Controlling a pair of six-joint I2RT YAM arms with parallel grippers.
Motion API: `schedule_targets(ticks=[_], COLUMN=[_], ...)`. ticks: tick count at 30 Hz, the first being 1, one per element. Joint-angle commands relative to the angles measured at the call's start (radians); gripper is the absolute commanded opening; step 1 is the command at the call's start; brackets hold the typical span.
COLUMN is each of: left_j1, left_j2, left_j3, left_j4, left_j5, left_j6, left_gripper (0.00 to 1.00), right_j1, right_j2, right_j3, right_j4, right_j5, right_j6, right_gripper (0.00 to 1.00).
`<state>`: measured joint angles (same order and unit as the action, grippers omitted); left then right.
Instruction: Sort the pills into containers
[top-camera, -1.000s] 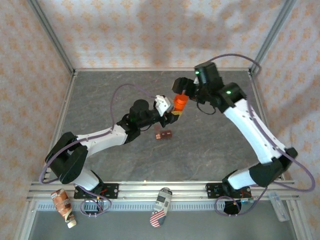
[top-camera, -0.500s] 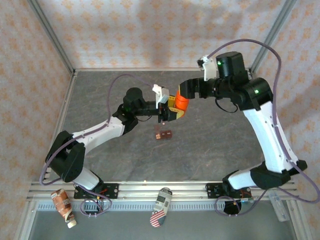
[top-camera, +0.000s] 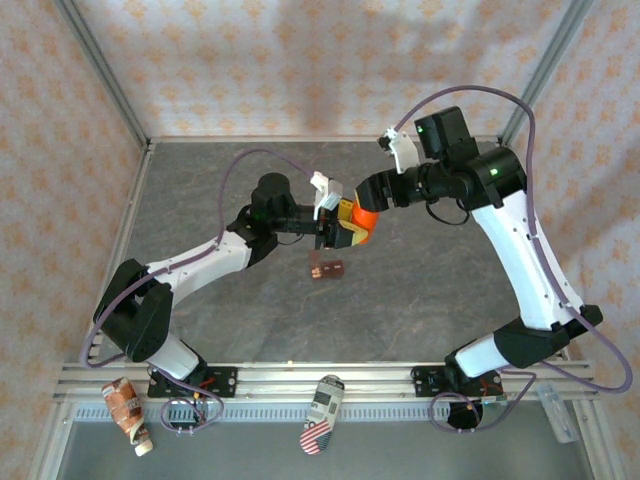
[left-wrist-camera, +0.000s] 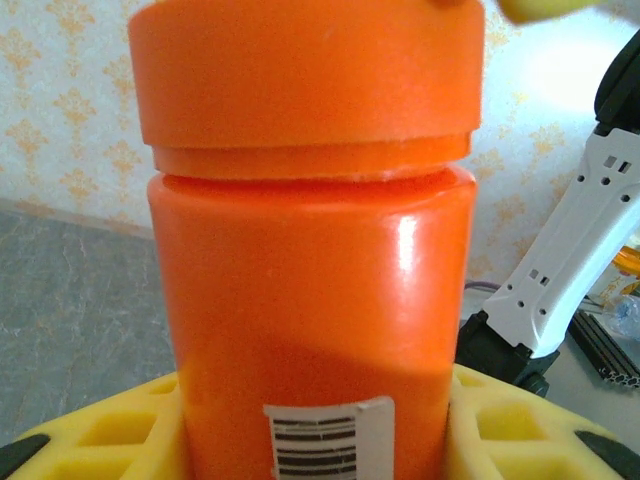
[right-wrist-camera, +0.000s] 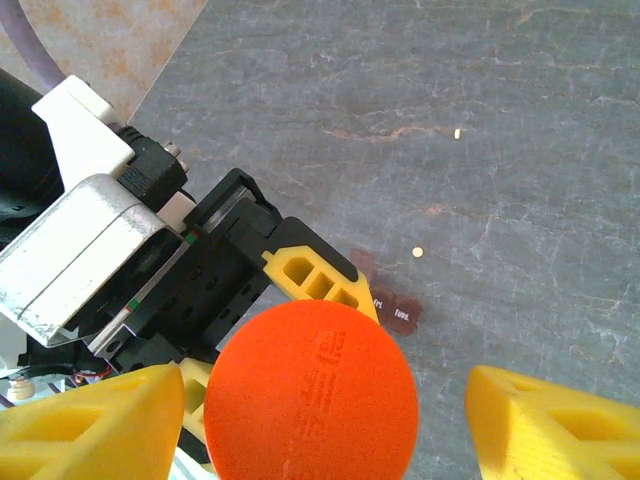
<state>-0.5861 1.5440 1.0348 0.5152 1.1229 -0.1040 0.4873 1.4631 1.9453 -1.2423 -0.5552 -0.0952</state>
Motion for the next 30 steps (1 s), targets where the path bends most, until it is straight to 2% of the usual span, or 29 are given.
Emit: schedule_targets(ticks=[1,5,14,17,19,25,27,30], left_j1=[0.008,0.008,0.007,0.003,-0.012,-0.075,-0.091,-0.1], left_j2=[-0.002,-0.007,-0.034,-0.058,-0.085,-0.107,-0.102,-0.078], left_j3=[0.044,0.05,0.064,0.05,0.025,-0.073,-0.085,-0.082], left_j4=[-0.01,-0.023,-0.102,-0.127,-0.132,0.053,0.09,0.094], left_j5=[0.029,0.028,-0.019,-0.119,-0.223,-0.48,-0.53,-0.551], left_j6=[0.023,0.031,0.101,0.152,0.217,0.246,0.247,0.244], left_gripper=[0.0,0.0,0.0,0.0,0.0,0.0,0.0,0.0], right_j1=[-0.001,0.0,0.0,0.02,0.058,0.184,0.218,0.231], right_j2=[-0.011,-0.007,-0.01,-0.022,-0.035,-0.043,-0.021,0.024], right_j3=[-0.018,-0.028,-0.094,-0.159,-0.217,-0.401,-0.42,-0.416], right_j4=[-0.004,0.0,0.056,0.116,0.175,0.401,0.439,0.466], right_j5=[-0.013,-0.009,0.006,0.068,0.148,0.356,0.411,0.431], right_j6=[-0.014,-0.009,0.074,0.18,0.278,0.573,0.625,0.69], right_gripper=[0.73,0.67,0.44,0.39,0.38,0.38,0.38,0.39])
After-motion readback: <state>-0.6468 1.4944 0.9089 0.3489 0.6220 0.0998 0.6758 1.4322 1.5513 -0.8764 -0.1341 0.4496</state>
